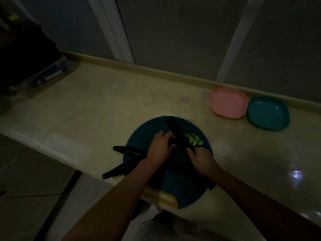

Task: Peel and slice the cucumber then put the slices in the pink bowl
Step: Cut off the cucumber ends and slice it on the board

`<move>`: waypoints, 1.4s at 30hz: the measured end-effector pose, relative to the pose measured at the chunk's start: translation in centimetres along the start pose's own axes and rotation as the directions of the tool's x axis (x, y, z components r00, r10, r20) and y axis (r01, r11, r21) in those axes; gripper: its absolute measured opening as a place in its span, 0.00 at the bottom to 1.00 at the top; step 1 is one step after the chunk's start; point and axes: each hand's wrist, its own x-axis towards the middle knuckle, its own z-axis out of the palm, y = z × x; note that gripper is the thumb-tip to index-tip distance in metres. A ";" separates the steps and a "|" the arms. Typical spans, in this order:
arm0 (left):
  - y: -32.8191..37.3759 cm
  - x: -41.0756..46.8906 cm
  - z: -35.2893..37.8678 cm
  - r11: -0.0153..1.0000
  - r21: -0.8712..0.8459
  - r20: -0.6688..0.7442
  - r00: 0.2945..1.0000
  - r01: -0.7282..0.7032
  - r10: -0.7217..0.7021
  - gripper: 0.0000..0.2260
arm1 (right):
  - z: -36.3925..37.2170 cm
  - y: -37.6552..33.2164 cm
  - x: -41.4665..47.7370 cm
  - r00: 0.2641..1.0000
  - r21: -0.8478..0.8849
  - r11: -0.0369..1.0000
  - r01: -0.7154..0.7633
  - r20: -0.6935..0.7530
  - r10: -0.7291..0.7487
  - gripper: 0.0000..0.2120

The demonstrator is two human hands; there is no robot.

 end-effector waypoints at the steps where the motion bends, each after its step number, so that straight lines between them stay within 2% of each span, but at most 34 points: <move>1: -0.1 0.1 0.0 1.000 0.004 0.007 1.000 -0.012 0.012 0.13 | 0.1 0.0 0.0 1.000 0.011 1.000 -0.004 -0.009 0.004 0.21; 5: -0.5 0.1 0.1 0.998 0.026 0.012 0.998 -0.056 0.056 0.12 | 0.1 -0.2 -0.1 0.999 0.065 0.998 -0.013 -0.048 0.016 0.21; 26: -1.0 0.2 -0.1 0.992 0.005 0.037 0.992 -0.124 0.124 0.13 | 0.1 -2.2 -0.5 0.987 0.039 0.990 -0.133 -0.091 0.136 0.19; 34: -1.1 0.3 -0.1 0.990 -0.012 0.035 0.989 -0.142 0.143 0.12 | -0.5 -1.9 0.1 0.984 0.174 0.969 -0.174 0.000 0.177 0.19; 39: -1.3 0.3 0.1 0.991 -0.028 0.030 0.991 -0.130 0.131 0.11 | 0.2 -2.7 0.1 0.988 0.049 0.987 -0.154 0.004 0.154 0.18; 42: -1.4 0.3 0.1 0.991 -0.036 0.026 0.991 -0.128 0.129 0.11 | 0.8 -3.0 0.0 0.993 0.002 0.994 -0.110 -0.047 0.110 0.19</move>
